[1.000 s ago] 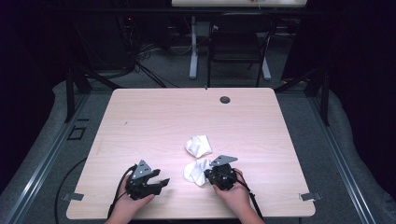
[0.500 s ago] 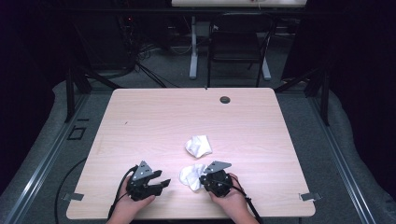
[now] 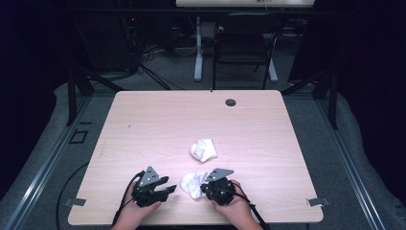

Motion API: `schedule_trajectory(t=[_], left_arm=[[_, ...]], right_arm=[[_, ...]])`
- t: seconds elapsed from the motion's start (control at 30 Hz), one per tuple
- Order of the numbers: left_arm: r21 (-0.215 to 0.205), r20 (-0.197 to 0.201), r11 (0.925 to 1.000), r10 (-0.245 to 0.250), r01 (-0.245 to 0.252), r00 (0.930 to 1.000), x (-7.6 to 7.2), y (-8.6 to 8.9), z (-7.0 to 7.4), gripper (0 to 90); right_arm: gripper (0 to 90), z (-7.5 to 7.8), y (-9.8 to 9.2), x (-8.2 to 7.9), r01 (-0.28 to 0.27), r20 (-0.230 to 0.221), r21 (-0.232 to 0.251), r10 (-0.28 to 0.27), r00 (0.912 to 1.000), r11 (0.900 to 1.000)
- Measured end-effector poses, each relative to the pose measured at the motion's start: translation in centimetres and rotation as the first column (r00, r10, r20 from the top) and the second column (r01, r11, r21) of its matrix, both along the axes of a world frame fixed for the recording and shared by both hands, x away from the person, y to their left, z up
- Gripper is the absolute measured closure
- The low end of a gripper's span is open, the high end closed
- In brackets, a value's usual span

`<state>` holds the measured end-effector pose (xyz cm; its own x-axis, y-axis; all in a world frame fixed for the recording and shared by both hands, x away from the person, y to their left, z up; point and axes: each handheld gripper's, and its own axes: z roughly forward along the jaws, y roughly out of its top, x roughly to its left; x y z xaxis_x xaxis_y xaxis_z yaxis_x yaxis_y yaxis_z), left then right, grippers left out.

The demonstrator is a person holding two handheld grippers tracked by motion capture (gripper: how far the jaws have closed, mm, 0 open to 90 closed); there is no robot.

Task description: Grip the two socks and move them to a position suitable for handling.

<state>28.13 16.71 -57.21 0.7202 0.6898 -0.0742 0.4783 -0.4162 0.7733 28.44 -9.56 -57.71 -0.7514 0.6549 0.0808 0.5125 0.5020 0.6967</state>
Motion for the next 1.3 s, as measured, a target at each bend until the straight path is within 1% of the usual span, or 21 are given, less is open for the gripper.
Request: schedule_trajectory(t=[0.1, 0.13, 0.2, 0.23, 0.27, 0.3, 0.33, 0.37, 0.6, 0.63, 0.67, 0.77, 0.8, 0.83, 0.9, 0.97, 1.07, 1.17, 1.2, 1.27, 1.3], left_arm=[[0.009, 0.003, 0.9999, -0.007, 0.007, 1.0000, 0.1, -0.3, -0.2, 58.1], [0.004, -0.005, 1.0000, -0.005, 0.005, 1.0000, 0.1, -0.4, -0.2, 59.1], [0.016, -0.009, 0.9998, -0.012, 0.012, 0.9999, 0.0, -0.5, -0.3, 62.6], [0.008, -0.017, 0.9999, -0.009, 0.009, 0.9998, 0.0, -0.6, -0.3, 64.5], [0.009, -0.021, 0.9999, -0.011, 0.011, 0.9997, 0.0, -0.7, -0.4, 66.4], [0.010, -0.025, 0.9998, -0.017, 0.017, 0.9995, 0.0, -0.7, -0.4, 67.9], [0.008, -0.032, 0.9998, -0.018, 0.019, 0.9993, -0.1, -0.8, -0.4, 69.4], [0.011, -0.028, 0.9997, -0.023, 0.024, 0.9993, -0.1, -0.9, -0.4, 70.6], [0.016, -0.040, 0.9994, -0.029, 0.030, 0.9988, -0.1, -1.3, -0.6, 73.2], [0.031, -0.042, 0.9987, -0.039, 0.041, 0.9983, 0.0, -1.4, -0.7, 75.1], [0.032, -0.052, 0.9985, -0.043, 0.044, 0.9978, -0.1, -1.5, -0.8, 76.6], [0.051, -0.049, 0.9968, -0.059, 0.061, 0.9971, -0.2, -1.7, -0.9, 78.5], [0.053, -0.049, 0.9967, -0.059, 0.062, 0.9971, -0.2, -1.8, -0.9, 78.6], [0.052, -0.049, 0.9967, -0.059, 0.062, 0.9970, -0.3, -1.8, -0.9, 78.7], [0.051, -0.053, 0.9968, -0.059, 0.061, 0.9969, -0.3, -1.7, -0.9, 78.6], [0.049, -0.060, 0.9970, -0.058, 0.061, 0.9965, -0.4, -1.7, -0.9, 78.5], [0.047, -0.062, 0.9972, -0.054, 0.057, 0.9966, -0.7, -1.8, -0.9, 78.3], [0.048, -0.053, 0.9976, -0.047, 0.050, 0.9975, -1.2, -2.0, -1.0, 78.1], [0.048, -0.052, 0.9976, -0.047, 0.050, 0.9975, -1.3, -2.1, -1.0, 78.0], [0.048, -0.043, 0.9979, -0.042, 0.044, 0.9982, -1.3, -2.1, -1.0, 78.0], [0.049, -0.049, 0.9976, -0.046, 0.049, 0.9977, -1.3, -2.1, -1.0, 78.0]], right_arm=[[86.6, 0.0, 0.1, -0.1, 0.001, -0.002, 0.010, -0.001, 1.0000, 1.000], [86.6, -0.1, 0.2, -0.1, -0.004, -0.001, 0.010, 0.004, 1.0000, 1.000], [86.7, 0.0, 0.2, -0.2, -0.014, -0.006, 0.010, 0.014, 0.9999, 1.000], [86.8, 0.0, 0.3, -0.2, -0.016, -0.007, 0.012, 0.016, 0.9998, 1.000], [86.8, 0.0, 0.3, -0.2, -0.025, -0.012, 0.003, 0.025, 0.9996, 1.000], [86.9, 0.0, 0.3, -0.2, -0.028, -0.015, 0.015, 0.028, 0.9995, 1.000], [86.9, 0.0, 0.4, -0.2, -0.043, -0.017, 0.011, 0.044, 0.9989, 0.999], [86.8, 0.0, 0.5, -0.3, -0.051, -0.021, 0.017, 0.051, 0.9985, 0.999], [86.6, 0.1, 1.0, -0.7, -0.099, -0.027, 0.004, 0.099, 0.9947, 0.995], [86.5, 0.1, 1.0, -0.7, -0.099, -0.026, 0.009, 0.099, 0.9947, 0.995], [86.3, 0.1, 1.0, -0.7, -0.100, -0.025, 0.009, 0.100, 0.9947, 0.995], [85.3, 0.1, 1.0, -0.6, -0.105, -0.031, 0.011, 0.105, 0.9940, 0.994], [85.2, 0.1, 0.9, -0.6, -0.105, -0.032, 0.008, 0.105, 0.9940, 0.994], [85.1, 0.1, 1.0, -0.6, -0.100, -0.033, 0.018, 0.101, 0.9944, 0.995], [84.7, 0.1, 0.9, -0.6, -0.103, -0.031, 0.008, 0.103, 0.9942, 0.995], [84.3, 0.1, 1.0, -0.6, -0.090, -0.034, 0.017, 0.090, 0.9953, 0.996], [83.7, 0.1, 0.9, -0.6, -0.077, -0.034, 0.013, 0.077, 0.9964, 0.997], [83.0, 0.1, 0.8, -0.5, -0.049, -0.032, 0.008, 0.049, 0.9983, 0.999], [81.9, 0.1, 0.9, -0.5, -0.038, -0.031, 0.017, 0.039, 0.9988, 0.999], [78.9, 0.3, 1.2, -0.7, -0.015, -0.020, 0.005, 0.015, 0.9997, 1.000], [78.3, 0.4, 1.4, -0.9, -0.006, -0.005, 0.014, 0.006, 1.0000, 1.000]])
